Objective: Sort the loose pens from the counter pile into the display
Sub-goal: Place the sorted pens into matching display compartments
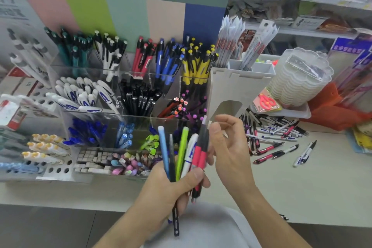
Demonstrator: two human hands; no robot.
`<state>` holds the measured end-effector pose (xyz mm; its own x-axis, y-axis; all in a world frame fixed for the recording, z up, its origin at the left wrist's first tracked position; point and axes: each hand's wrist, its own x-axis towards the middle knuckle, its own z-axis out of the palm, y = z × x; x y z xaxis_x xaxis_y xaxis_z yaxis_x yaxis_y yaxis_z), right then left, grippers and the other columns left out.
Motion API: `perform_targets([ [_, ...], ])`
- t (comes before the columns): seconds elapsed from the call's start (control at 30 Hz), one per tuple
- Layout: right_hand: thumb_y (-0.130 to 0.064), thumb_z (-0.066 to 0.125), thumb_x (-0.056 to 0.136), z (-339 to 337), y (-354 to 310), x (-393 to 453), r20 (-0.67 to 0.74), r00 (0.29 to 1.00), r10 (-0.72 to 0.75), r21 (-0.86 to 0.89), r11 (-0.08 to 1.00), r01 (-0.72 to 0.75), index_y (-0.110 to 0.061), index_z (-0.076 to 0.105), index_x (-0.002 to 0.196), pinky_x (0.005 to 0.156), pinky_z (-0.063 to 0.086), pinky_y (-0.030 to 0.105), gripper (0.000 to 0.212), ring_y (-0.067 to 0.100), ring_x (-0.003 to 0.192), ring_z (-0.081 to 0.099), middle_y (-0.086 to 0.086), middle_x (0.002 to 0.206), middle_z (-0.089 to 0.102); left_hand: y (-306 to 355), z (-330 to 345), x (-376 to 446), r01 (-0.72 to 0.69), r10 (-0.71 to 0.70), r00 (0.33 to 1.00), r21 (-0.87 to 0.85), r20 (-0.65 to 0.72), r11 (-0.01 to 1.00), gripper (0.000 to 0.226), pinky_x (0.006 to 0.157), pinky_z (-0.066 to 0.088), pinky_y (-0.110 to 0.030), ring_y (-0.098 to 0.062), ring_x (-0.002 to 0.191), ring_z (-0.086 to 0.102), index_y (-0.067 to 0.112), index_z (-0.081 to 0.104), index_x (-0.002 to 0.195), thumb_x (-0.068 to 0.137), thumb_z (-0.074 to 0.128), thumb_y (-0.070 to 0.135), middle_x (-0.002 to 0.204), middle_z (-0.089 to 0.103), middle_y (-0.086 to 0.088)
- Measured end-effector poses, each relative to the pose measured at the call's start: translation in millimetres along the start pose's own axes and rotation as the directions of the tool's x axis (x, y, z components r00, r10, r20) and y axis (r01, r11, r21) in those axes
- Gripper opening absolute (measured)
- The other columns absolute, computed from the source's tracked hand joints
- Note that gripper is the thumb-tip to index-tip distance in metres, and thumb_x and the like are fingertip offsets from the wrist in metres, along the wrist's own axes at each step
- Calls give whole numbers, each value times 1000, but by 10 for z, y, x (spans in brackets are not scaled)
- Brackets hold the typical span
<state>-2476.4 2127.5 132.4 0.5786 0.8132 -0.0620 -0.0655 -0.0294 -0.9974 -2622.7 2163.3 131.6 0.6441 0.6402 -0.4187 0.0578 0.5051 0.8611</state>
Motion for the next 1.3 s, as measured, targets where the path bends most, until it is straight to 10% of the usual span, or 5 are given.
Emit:
perform_targets([
  [0.43, -31, 64, 95, 164, -67, -135, 255, 964, 76, -46, 997, -66, -10, 76, 95, 69, 56, 31, 24, 13, 80, 66, -1, 85, 69, 191, -167, -8, -147, 182, 967, 193, -180, 970, 20, 37, 36, -23, -17, 32, 40, 20, 72, 67, 70, 76, 39, 41, 52, -2],
  [0.57, -31, 49, 98, 163, -158, -62, 191, 973, 126, 51, 989, -138, -9, 67, 103, 73, 57, 26, 29, 20, 81, 73, 6, 88, 76, 207, -358, 2, -206, 235, 928, 125, -291, 970, 38, 41, 40, -27, -16, 37, 42, 25, 78, 88, 63, 90, 51, 80, 77, -9],
  [0.83, -28, 54, 104, 137, -348, 120, 628, 659, 414, -459, 881, -117, -17, 68, 99, 47, 37, 19, 18, 12, 49, 47, -5, 69, 60, 293, -588, 118, -412, 447, 831, 173, -331, 895, 32, 46, 42, -26, -23, 37, 41, 14, 72, 79, 75, 77, 45, 45, 54, -6],
  [1.1, -26, 63, 93, 456, -486, 203, 363, 918, 162, 35, 982, -187, -2, 64, 100, 64, 58, 28, 25, 23, 62, 66, 11, 74, 69, 354, -499, 219, -522, 385, 725, -90, -571, 848, 21, 47, 39, -27, -20, 45, 41, 10, 73, 83, 88, 66, 29, 48, 44, -5],
  [1.3, -17, 65, 98, 520, -963, 690, 173, 905, -390, -293, 857, 425, -17, 68, 99, 64, 57, 28, 3, 13, 67, 68, 1, 80, 72, 458, -719, 200, -487, 317, 764, -179, -562, 855, 14, 44, 39, -23, -10, 42, 43, 11, 67, 102, 93, 62, 20, 74, 63, -4],
])
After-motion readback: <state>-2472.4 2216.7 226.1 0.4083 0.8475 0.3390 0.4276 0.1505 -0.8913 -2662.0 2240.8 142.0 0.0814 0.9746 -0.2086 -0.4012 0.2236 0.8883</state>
